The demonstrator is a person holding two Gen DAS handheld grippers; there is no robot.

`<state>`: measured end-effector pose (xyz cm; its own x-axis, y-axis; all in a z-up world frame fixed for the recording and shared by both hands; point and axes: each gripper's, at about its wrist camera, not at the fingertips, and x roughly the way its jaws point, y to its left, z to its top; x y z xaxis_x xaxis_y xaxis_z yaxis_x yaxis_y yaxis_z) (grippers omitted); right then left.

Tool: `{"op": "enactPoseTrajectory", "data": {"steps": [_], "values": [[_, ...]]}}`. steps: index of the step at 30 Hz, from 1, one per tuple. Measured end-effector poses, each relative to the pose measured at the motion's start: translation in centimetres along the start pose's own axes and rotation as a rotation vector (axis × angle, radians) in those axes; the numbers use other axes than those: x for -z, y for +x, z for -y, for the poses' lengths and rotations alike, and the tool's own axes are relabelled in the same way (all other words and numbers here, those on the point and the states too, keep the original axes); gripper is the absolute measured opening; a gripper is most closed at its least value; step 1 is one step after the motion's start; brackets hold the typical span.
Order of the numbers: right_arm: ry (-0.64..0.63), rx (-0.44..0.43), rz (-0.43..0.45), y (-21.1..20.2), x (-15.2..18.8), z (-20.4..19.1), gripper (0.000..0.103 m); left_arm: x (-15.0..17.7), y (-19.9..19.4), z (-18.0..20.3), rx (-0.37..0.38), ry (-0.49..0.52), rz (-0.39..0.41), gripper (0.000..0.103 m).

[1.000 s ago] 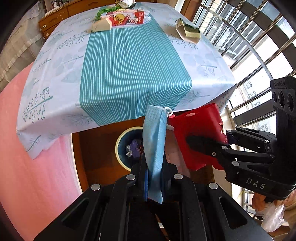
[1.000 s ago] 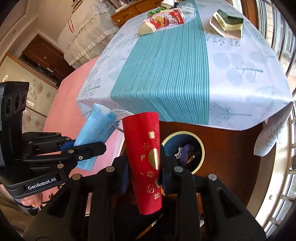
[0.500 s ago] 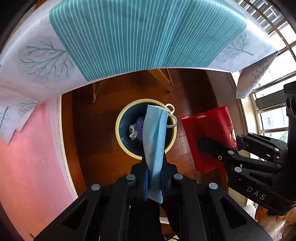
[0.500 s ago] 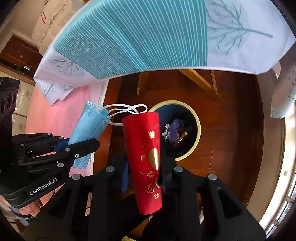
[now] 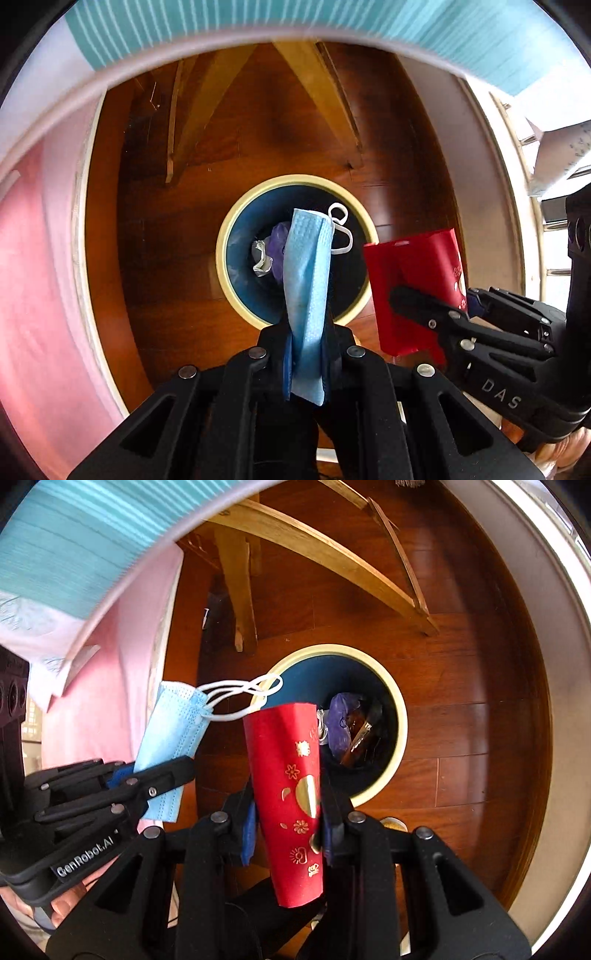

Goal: Collect trash
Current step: 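Open both tools to drop the mask and packet into the bin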

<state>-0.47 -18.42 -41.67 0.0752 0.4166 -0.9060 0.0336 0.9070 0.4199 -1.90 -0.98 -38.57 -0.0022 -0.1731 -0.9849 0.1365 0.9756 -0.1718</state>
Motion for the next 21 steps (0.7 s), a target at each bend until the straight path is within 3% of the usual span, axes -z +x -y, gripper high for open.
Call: {"op": "enactPoseTrajectory", "data": {"steps": [4,6,11,21], "values": [[0.026,-0.005,-0.010,2.8,-1.3,0.5,0.026,-0.9,2.9,-0.4,-0.009,0.007,-0.015,0.017],[0.046,-0.005,-0.021,4.1,-2.1,1.0,0.030,-1.3,4.4,-0.9,-0.021,0.007,-0.013,0.042],[0.096,0.010,-0.065,7.5,-2.8,3.0,0.046,-2.3,6.7,-2.5,-0.042,-0.026,-0.003,0.079],[0.053,0.092,-0.061,9.9,-3.4,3.9,0.060,-3.5,8.7,-3.8,-0.090,-0.034,0.018,0.086]]}}
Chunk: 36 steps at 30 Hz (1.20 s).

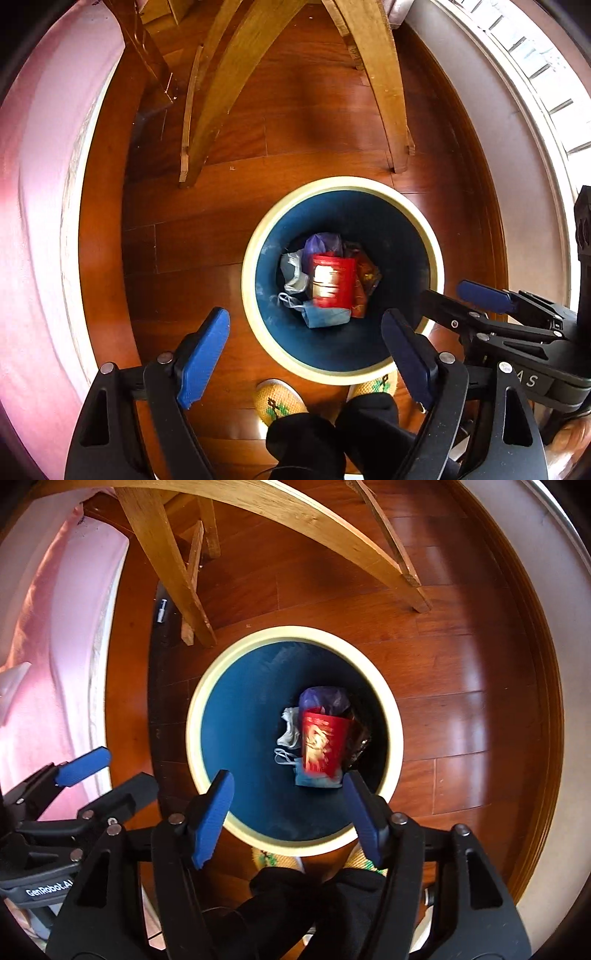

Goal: Collect trash
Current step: 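Open both tools to drop the mask and packet into the bin, then raise both tools back toward the table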

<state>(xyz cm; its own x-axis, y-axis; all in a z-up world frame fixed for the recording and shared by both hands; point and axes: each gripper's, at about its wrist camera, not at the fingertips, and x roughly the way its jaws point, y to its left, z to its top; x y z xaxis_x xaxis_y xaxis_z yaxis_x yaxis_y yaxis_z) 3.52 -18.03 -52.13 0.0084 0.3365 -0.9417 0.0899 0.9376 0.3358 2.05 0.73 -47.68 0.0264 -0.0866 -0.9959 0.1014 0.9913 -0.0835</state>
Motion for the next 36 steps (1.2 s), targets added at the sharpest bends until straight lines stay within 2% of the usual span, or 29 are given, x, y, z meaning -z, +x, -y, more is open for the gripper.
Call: {"op": "enactPoseTrajectory", "data": {"steps": [10,17,26,36], "values": [[0.018,0.032,0.010,-1.7,0.4,-0.1,0.061,0.1,-2.0,-0.4,-0.017,-0.012,0.010,0.086],[0.039,0.032,0.032,-6.3,1.2,-1.5,0.061,0.9,-7.6,-0.6,-0.020,-0.018,0.052,0.086],[0.056,0.013,0.097,-17.3,2.8,-5.6,0.061,1.6,-21.1,-0.9,0.003,-0.011,0.153,0.086],[0.038,-0.001,0.230,-31.8,5.0,-12.1,0.061,2.0,-38.7,-1.0,0.032,0.058,0.361,0.086]]}}
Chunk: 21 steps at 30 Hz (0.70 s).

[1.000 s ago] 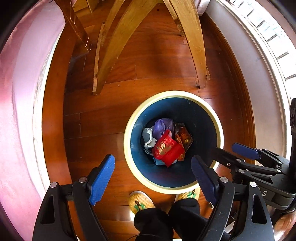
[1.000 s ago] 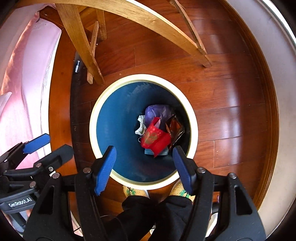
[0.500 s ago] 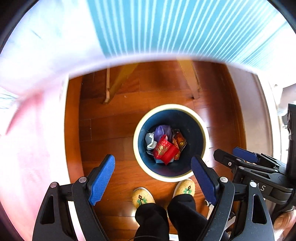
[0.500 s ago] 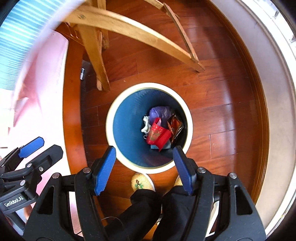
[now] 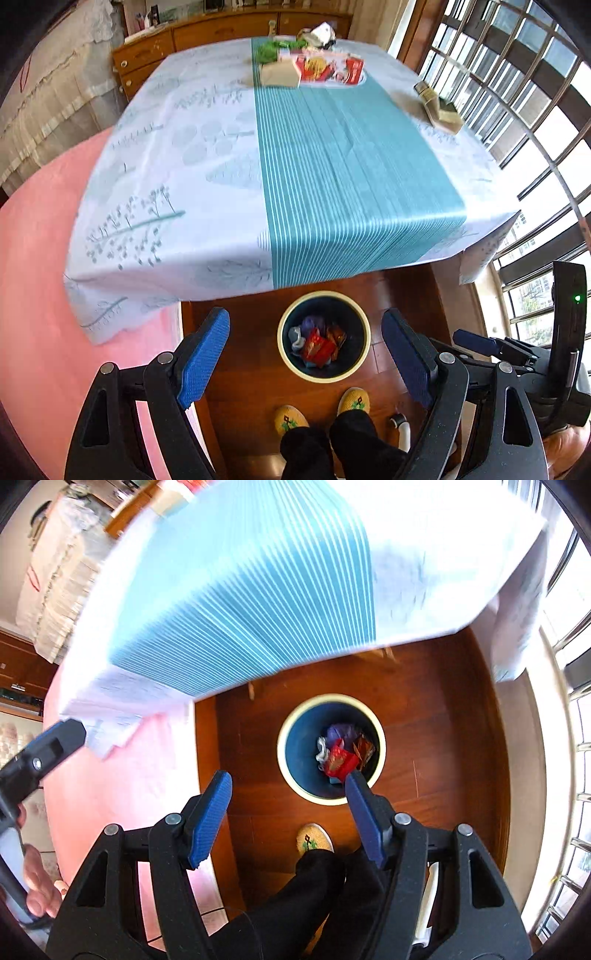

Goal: Collect trash
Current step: 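Raise both tools back toward the table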

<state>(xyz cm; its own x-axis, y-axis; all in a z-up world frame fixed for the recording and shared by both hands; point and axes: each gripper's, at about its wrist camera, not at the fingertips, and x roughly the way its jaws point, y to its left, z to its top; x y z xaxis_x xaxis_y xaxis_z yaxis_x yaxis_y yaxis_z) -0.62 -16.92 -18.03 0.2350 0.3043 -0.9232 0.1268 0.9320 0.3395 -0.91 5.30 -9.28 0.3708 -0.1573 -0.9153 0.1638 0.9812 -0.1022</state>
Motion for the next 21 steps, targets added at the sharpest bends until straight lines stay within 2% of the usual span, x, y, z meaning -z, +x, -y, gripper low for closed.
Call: {"op": "enactPoseTrajectory", "data": {"steps": [9,13,21], "values": [[-0.035,0.013,0.196,-10.3,-2.1,-4.7,0.061,-4.6,-11.1,0.7,0.020,0.109,0.186,0.086],[-0.050,0.041,0.271,-13.4,-3.5,-5.8,0.062,-6.4,-13.9,0.7,0.044,0.129,0.239,0.086],[-0.074,0.117,0.368,-17.1,-6.2,-7.3,0.068,-8.8,-16.8,1.0,0.062,0.182,0.311,0.086]]}}
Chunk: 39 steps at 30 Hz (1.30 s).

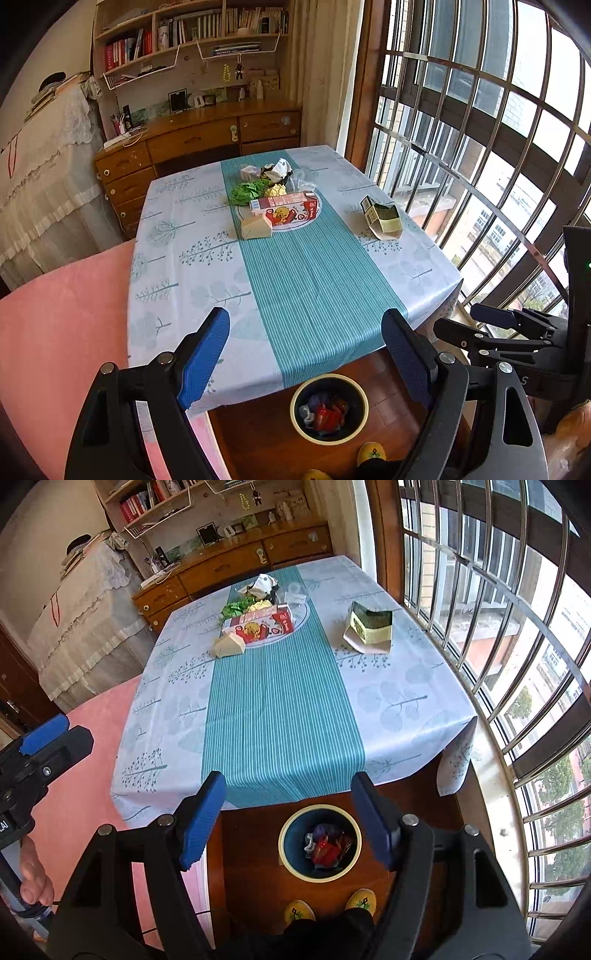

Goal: Collect trash
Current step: 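Raise both tools back toward the table, then grasp the green cigarette box with the right tool while the left tool grasps the pink juice carton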

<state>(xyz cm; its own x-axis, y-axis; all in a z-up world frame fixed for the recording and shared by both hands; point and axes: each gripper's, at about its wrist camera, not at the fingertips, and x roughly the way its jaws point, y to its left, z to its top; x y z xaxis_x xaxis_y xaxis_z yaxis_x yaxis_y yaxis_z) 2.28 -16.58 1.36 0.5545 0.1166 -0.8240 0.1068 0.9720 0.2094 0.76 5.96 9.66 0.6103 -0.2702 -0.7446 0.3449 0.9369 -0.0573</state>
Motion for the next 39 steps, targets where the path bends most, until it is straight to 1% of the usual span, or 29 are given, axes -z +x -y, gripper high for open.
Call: {"op": "enactPoseTrajectory", "data": {"steps": [6,11,14,18,22,25,29,32,33,34,35,36,37,39], "values": [[-0.004,0.045,0.005,1.3,-2.4,0.7,0.068,-1.7,1.7,-0.5,-0.001,0.007,0.005,0.086],[-0.049,0.087,0.007,5.1,-5.2,1.4,0.068,-3.3,5.4,-1.2,-0.022,-0.009,-0.019,0.086],[-0.105,0.145,0.020,8.3,-7.6,1.8,0.068,-4.9,8.5,-1.6,-0.048,-0.026,-0.039,0.086],[-0.202,0.215,0.030,13.9,-11.1,2.3,0.068,-7.6,13.5,-2.1,-0.099,-0.065,-0.074,0.086],[-0.283,0.242,0.015,20.0,-14.1,3.0,0.068,-10.5,19.4,-2.1,-0.120,-0.119,-0.146,0.086],[-0.353,0.271,0.008,24.2,-15.5,3.7,0.068,-12.7,23.8,-1.8,-0.140,-0.150,-0.186,0.086],[-0.470,0.314,-0.011,28.7,-16.1,4.3,0.068,-15.3,28.5,-2.3,-0.160,-0.197,-0.217,0.086],[-0.516,0.320,-0.018,30.5,-16.3,5.0,0.062,-16.8,31.1,-2.4,-0.179,-0.188,-0.225,0.086],[-0.522,0.318,-0.018,31.0,-16.6,5.3,0.058,-17.2,31.9,-2.5,-0.185,-0.181,-0.228,0.086],[-0.522,0.310,-0.019,31.2,-16.8,5.7,0.049,-17.6,32.6,-2.5,-0.192,-0.171,-0.233,0.086],[-0.518,0.299,-0.021,31.5,-17.1,6.2,0.045,-17.8,33.1,-2.6,-0.199,-0.157,-0.237,0.086],[-0.517,0.293,-0.008,31.5,-17.4,6.6,0.043,-18.1,33.7,-2.8,-0.205,-0.140,-0.241,0.086],[-0.518,0.280,0.003,31.6,-17.8,7.0,0.038,-18.5,34.6,-2.7,-0.211,-0.113,-0.246,0.086],[-0.516,0.254,0.011,31.6,-18.6,7.7,0.036,-19.2,35.8,-2.7,-0.209,-0.052,-0.255,0.086]]}}
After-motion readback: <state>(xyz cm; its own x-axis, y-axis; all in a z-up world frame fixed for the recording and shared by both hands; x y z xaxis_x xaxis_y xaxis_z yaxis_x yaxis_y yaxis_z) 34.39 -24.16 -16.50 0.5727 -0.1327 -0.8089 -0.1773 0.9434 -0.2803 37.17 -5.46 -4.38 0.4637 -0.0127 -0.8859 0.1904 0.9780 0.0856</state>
